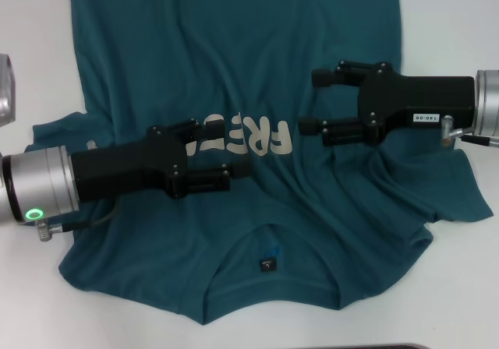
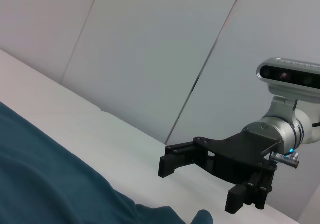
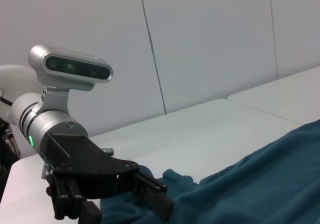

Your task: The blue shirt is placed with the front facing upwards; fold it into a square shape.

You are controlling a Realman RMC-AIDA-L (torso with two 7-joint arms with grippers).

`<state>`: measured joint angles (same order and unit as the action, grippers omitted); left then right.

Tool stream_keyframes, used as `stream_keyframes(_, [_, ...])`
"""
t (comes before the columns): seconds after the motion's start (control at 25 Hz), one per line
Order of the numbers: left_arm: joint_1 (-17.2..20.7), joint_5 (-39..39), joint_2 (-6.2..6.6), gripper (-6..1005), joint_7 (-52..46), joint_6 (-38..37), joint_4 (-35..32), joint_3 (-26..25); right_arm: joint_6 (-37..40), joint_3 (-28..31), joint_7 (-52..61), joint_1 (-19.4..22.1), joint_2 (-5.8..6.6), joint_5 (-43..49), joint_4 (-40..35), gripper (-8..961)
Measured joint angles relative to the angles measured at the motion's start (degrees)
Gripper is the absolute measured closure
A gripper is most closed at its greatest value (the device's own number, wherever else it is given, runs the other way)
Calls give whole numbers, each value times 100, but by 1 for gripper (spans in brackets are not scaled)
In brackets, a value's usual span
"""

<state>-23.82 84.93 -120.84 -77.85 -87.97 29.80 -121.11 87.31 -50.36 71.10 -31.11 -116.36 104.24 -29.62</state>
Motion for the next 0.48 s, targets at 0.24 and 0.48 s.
stream_keyframes(0.24, [0, 4, 0, 95, -23, 0, 0, 0, -10, 0, 0, 0, -8, 0, 0, 26])
stream_keyframes(0.48, [0, 4, 6, 94, -44, 0, 0, -8, -8, 0, 0, 0, -8, 0, 0, 26])
